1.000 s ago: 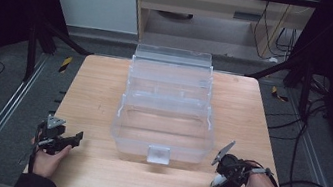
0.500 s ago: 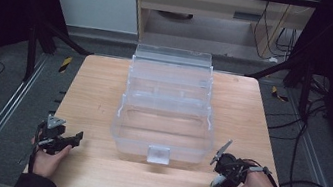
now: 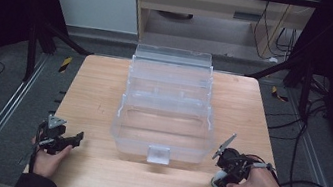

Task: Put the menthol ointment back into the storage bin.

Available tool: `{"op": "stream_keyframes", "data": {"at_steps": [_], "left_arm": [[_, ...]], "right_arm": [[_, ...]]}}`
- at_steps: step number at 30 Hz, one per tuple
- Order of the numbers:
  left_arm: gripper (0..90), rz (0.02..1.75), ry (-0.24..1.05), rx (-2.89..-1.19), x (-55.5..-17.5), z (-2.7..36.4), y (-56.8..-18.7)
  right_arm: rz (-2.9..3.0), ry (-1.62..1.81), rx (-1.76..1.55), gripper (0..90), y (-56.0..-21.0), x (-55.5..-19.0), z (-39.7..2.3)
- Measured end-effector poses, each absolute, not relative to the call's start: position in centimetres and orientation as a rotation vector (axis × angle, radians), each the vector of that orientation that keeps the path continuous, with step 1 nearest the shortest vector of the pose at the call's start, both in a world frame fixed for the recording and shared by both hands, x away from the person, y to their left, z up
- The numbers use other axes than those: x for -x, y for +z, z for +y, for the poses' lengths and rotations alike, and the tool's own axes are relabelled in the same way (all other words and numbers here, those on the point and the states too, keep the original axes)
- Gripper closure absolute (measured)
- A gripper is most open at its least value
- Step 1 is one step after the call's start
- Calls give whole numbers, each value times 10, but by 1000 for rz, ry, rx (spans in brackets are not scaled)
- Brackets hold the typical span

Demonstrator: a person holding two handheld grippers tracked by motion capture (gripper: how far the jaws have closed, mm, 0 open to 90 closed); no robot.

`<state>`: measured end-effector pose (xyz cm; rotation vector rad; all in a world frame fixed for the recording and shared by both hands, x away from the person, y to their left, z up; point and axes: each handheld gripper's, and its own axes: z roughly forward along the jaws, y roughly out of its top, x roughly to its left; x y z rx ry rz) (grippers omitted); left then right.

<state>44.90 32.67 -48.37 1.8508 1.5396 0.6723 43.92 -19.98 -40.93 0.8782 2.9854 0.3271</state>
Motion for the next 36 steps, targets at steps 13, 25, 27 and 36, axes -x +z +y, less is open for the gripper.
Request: {"op": "stream_keyframes", "data": {"at_steps": [13,25,27,36], "left_arm": [[271,1538,669,-1857,-449,327,-485],[271,1534,664,-1860,-450,326,-485],[271,1536,664,-1861,-450,326,-485],[271,1538,663,-1860,-450,327,-485]], "right_arm": [[2937,425,-900,504,-378,-444,-196],[2907,486,-900,505,-354,-444,-194],[2904,497,-899,505,-349,-444,-193],[2886,520,-901,505,-327,-449,-188]]}}
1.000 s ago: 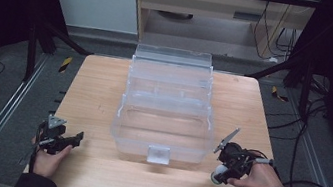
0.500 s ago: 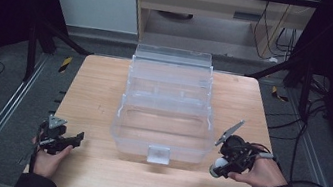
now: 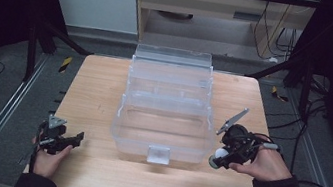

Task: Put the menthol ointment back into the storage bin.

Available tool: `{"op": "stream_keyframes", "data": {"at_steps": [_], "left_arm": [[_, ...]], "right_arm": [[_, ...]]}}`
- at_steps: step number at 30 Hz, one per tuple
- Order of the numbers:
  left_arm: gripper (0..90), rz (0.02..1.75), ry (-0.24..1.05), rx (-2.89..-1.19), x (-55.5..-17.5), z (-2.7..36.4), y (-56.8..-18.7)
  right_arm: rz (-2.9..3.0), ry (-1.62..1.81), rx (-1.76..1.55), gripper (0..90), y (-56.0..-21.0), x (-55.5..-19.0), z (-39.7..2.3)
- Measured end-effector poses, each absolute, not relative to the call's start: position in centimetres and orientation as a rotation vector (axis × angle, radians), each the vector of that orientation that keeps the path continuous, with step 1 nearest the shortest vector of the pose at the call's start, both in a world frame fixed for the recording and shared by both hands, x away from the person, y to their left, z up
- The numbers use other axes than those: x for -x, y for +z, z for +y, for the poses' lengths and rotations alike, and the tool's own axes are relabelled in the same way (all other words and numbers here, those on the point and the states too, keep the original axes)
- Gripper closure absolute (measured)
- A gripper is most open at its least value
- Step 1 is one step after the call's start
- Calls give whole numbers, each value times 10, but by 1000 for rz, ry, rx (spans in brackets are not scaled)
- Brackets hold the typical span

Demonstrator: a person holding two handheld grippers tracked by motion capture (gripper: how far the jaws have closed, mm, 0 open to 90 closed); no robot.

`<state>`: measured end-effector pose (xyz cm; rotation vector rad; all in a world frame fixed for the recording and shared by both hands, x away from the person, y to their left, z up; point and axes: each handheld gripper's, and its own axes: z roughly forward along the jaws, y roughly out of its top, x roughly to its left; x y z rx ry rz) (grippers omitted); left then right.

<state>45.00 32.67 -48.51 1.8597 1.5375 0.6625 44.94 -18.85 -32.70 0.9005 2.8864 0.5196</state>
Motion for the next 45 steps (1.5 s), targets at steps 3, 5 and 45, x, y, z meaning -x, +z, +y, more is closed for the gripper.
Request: {"op": "stream_keyframes", "data": {"at_steps": [3,5,45], "left_arm": [[271,1535,661,-1861,-450,327,-485],[271,1537,661,-1861,-450,326,-485],[271,1537,660,-1859,-451,328,-485]], "right_arm": [[2881,526,-891,505,-320,-452,-186],[2880,536,-888,505,-316,-454,-184],[2849,530,-879,506,-351,-528,-132]]}}
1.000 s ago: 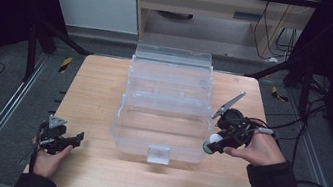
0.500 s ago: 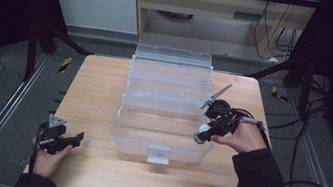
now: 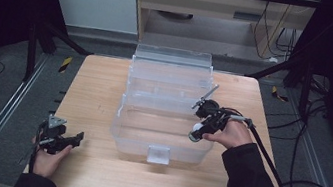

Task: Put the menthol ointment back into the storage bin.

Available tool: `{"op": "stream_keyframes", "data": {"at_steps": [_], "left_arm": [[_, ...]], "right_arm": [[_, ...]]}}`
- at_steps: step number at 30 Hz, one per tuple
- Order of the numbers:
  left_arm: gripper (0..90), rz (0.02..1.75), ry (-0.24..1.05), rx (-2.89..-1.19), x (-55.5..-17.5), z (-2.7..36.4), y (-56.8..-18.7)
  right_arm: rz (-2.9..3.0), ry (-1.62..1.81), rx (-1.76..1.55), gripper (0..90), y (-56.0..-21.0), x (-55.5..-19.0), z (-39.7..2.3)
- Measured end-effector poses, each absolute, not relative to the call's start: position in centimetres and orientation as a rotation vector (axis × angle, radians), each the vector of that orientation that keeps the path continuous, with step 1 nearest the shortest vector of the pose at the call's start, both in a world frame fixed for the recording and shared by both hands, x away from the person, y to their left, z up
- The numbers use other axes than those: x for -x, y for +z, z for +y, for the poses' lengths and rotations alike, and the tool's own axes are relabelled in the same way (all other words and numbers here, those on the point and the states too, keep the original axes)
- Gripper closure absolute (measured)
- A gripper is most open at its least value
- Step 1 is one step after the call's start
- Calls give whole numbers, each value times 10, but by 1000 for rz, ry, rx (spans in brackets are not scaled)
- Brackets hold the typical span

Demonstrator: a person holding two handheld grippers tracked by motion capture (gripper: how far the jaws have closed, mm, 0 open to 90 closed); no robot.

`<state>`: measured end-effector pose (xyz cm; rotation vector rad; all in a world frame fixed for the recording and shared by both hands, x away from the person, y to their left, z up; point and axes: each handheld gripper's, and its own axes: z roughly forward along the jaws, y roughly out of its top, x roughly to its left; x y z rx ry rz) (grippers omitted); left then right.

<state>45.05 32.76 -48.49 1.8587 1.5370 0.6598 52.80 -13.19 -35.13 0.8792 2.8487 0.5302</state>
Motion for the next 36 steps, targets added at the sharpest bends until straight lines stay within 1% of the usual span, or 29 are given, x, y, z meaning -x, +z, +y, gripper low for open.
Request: {"op": "stream_keyframes", "data": {"at_steps": [18,36], "left_arm": [[271,1536,660,-1862,-451,327,-485],[272,1536,660,-1864,-451,327,-485]], "right_arm": [[2871,471,-901,505,-386,-531,-140],[2907,428,-865,504,-399,-529,-143]]}}
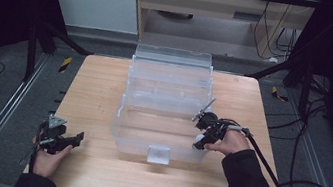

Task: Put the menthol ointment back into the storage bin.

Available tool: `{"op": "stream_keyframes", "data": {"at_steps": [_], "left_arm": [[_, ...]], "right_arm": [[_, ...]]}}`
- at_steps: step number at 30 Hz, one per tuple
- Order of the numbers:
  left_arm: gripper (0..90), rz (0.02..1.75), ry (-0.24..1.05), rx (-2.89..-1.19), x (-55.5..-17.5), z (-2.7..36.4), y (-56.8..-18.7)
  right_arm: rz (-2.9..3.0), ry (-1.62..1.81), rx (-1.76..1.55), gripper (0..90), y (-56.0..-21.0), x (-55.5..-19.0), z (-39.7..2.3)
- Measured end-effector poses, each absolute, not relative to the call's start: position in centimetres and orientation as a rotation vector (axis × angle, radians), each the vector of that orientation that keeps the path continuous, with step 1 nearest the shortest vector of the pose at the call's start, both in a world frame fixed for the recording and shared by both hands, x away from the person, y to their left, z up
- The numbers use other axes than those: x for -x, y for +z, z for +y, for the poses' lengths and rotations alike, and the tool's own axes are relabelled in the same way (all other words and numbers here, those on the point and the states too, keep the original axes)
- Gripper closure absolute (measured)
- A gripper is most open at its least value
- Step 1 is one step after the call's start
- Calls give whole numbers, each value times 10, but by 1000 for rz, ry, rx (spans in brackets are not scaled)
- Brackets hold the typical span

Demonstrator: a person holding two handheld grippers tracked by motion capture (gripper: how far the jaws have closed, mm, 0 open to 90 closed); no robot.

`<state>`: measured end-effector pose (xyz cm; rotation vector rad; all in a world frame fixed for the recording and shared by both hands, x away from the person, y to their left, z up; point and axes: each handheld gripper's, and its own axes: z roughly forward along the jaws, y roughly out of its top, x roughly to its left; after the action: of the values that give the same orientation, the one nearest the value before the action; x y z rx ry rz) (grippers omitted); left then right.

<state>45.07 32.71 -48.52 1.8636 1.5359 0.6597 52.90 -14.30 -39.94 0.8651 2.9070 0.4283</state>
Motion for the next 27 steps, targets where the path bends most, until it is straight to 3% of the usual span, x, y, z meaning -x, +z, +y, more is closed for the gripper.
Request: {"op": "stream_keyframes", "data": {"at_steps": [27], "left_arm": [[271,1533,659,-1870,-451,327,-485]], "right_arm": [[2933,394,-826,491,-403,-527,-141]]}}
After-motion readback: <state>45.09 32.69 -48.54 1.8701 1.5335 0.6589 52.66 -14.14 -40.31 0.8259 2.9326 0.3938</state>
